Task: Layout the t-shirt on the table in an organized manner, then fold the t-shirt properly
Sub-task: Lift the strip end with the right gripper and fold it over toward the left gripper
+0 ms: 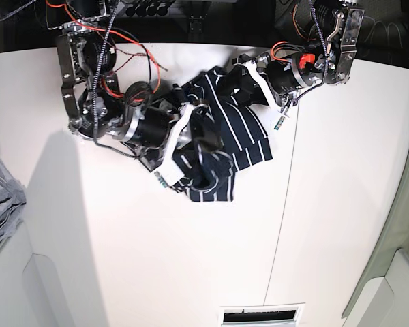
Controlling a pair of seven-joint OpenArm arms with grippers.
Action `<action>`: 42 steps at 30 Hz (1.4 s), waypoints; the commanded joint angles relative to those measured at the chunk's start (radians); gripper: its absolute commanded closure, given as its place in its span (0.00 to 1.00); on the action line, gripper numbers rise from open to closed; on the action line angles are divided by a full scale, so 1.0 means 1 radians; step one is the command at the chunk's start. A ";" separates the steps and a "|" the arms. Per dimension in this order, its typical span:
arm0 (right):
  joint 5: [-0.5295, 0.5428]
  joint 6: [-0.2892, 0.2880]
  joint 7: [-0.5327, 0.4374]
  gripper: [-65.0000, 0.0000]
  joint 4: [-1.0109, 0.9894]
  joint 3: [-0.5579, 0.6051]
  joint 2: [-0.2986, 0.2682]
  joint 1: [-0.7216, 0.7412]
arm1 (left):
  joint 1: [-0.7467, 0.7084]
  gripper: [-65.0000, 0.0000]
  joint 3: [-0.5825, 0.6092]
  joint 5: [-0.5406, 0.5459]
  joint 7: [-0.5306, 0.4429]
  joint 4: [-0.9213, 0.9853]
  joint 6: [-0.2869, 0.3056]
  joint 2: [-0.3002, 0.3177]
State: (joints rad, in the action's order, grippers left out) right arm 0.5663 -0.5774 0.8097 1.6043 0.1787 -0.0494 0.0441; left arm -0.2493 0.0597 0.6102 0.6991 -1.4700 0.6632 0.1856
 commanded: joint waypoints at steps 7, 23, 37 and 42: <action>-0.002 -0.010 -0.053 0.37 0.023 0.209 0.006 0.030 | 0.002 0.44 -0.002 -0.003 0.018 -0.008 0.003 0.011; -0.101 0.022 -0.092 0.46 0.071 -0.011 0.052 0.164 | -0.003 0.54 -0.351 0.309 0.196 -0.150 0.035 0.066; -0.167 0.018 -0.269 1.00 -0.454 -0.121 0.050 0.379 | -0.003 1.00 0.041 0.227 0.150 -0.341 0.035 0.054; -0.179 -0.006 -0.264 1.00 -0.653 -0.037 0.049 0.463 | -0.002 1.00 0.092 0.076 0.077 -0.228 0.035 0.031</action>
State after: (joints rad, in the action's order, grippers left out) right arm 0.3710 -0.5697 0.5640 0.9356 0.1432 -0.0055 0.4793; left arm -0.2554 0.1539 0.6701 0.7906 -1.6825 0.6895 0.2119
